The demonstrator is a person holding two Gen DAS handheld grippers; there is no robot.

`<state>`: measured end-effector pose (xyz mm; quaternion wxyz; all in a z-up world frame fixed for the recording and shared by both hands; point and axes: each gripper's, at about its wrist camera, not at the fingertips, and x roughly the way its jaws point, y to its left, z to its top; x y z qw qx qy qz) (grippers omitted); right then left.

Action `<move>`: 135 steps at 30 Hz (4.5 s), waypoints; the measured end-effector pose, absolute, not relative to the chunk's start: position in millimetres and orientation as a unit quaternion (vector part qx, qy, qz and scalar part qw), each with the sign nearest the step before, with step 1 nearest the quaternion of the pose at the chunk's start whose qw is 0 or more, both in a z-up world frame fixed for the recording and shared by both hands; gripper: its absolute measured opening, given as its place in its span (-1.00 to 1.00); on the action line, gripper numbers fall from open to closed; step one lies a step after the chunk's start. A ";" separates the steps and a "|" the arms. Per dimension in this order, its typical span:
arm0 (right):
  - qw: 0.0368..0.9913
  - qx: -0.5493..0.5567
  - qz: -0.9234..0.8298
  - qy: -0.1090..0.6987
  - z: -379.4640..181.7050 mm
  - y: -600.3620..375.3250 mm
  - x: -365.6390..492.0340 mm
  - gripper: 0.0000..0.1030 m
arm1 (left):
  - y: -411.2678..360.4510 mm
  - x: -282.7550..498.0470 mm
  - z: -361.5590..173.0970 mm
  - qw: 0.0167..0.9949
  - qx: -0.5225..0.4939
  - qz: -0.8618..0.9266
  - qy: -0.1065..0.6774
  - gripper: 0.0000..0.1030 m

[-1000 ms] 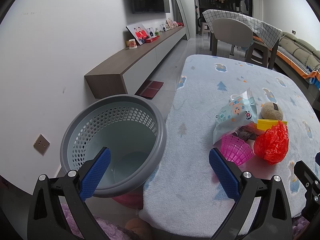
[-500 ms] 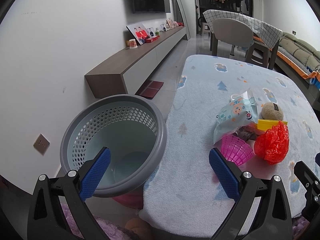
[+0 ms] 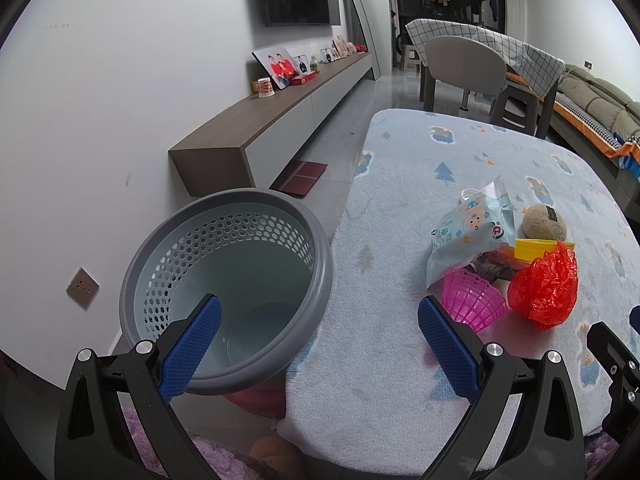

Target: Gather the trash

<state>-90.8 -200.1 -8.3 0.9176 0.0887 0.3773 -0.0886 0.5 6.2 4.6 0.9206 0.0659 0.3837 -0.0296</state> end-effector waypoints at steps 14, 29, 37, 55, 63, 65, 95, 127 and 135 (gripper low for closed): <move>0.915 0.097 -0.079 0.383 -19.1 -204.8 -91.7 0.84 | -0.5 -1.8 -0.9 0.919 0.068 -0.037 0.386 0.88; 0.908 0.091 -0.069 0.403 -10.2 -192.5 -32.2 0.84 | 9.9 9.6 -17.2 0.917 0.054 -0.030 0.394 0.88; 0.888 0.072 -0.101 0.444 -39.7 -193.1 -4.2 0.83 | 17.5 14.7 -27.4 0.915 0.044 -0.034 0.399 0.88; 0.893 0.090 -0.078 0.434 -36.3 -202.8 -37.7 -0.24 | -0.9 2.2 -34.4 0.915 0.060 -0.067 0.393 0.88; 0.902 0.129 -0.088 0.401 -16.4 -229.3 -80.1 -0.24 | -20.0 -5.5 -36.7 0.911 0.072 -0.099 0.394 0.88; 0.902 0.134 -0.099 0.398 -15.5 -237.7 -88.3 -0.24 | -27.0 -7.0 -38.5 0.909 0.078 -0.108 0.395 0.88; 0.895 0.211 -0.072 0.387 -19.4 -278.8 -119.5 -0.24 | -92.7 13.1 -80.0 0.879 0.086 -0.190 0.429 -0.22; 0.906 0.141 -0.014 0.400 3.2 -172.5 -78.8 -0.24 | 32.2 -28.7 11.4 0.927 0.051 -0.123 0.349 -0.22; 0.904 0.108 0.075 0.407 10.5 -109.9 -26.0 -0.24 | 102.6 1.0 17.0 0.933 0.038 -0.032 0.355 -0.22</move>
